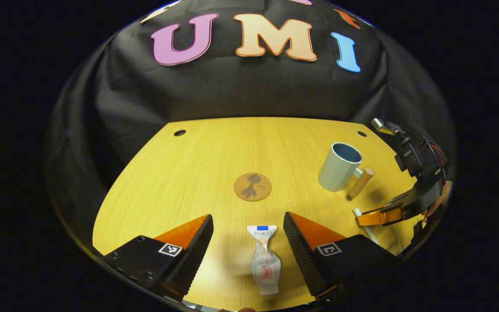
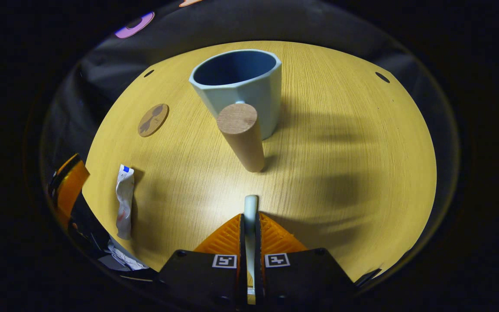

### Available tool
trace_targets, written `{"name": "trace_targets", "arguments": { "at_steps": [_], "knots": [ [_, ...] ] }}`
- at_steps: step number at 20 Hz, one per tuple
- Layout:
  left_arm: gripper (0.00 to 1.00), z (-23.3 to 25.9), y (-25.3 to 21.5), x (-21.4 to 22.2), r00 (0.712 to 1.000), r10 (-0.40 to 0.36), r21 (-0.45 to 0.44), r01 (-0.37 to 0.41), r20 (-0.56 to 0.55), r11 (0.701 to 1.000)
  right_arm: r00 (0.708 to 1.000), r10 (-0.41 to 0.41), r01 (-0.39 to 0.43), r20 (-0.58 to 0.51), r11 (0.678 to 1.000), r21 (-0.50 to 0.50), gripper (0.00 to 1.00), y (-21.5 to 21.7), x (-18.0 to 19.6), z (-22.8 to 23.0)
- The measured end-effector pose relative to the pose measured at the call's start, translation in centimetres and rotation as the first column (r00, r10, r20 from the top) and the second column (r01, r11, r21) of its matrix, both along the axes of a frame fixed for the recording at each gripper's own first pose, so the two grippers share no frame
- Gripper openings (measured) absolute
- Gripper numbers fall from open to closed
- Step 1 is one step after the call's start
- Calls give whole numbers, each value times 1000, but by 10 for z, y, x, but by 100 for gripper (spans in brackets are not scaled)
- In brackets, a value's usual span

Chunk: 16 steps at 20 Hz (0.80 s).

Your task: Put the toothbrush and toothpaste on the desktop into the cup, then pick up the cup and place it on the coaster on the desktop.

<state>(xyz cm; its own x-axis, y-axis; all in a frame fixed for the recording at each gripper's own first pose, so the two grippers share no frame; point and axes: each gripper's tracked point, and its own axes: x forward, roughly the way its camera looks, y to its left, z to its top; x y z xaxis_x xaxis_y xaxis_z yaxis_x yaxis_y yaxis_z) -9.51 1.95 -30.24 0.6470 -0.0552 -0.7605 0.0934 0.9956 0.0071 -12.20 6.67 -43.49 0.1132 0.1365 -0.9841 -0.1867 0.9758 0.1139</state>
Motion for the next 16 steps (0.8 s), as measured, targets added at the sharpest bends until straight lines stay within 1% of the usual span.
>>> {"name": "trace_targets", "arguments": {
  "at_steps": [5,10,13,16],
  "knots": [
    [96,-31,-2,-11,994,-16,5,16,-107,1000,1000,-16,16,3,1000,14,9,0,0,0],
    [96,-57,-10,-24,975,-34,-10,33,-219,999,1000,-15,15,14,1000,15,9,0,0,1],
    [97,-62,-10,-28,964,-45,5,48,-262,999,1000,-22,21,17,999,24,9,0,0,1],
    [96,-69,-11,-33,956,-39,7,43,-292,999,999,-35,35,14,998,46,9,0,1,0]
  ]
}}
